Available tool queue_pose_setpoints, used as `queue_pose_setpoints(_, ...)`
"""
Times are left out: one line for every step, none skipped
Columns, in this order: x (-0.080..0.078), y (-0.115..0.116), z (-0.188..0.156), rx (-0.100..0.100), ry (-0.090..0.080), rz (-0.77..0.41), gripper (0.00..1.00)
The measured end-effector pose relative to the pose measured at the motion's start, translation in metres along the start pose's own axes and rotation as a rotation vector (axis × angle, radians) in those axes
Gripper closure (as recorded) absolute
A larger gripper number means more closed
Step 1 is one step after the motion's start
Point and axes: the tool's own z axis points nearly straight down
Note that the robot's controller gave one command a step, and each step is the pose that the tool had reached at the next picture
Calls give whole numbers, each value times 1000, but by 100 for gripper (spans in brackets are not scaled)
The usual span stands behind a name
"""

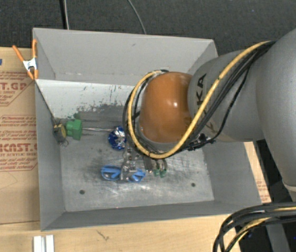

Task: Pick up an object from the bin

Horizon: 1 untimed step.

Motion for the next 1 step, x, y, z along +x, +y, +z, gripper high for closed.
queue_pose_setpoints(6, 11, -99, 0, -1, 31, 100)
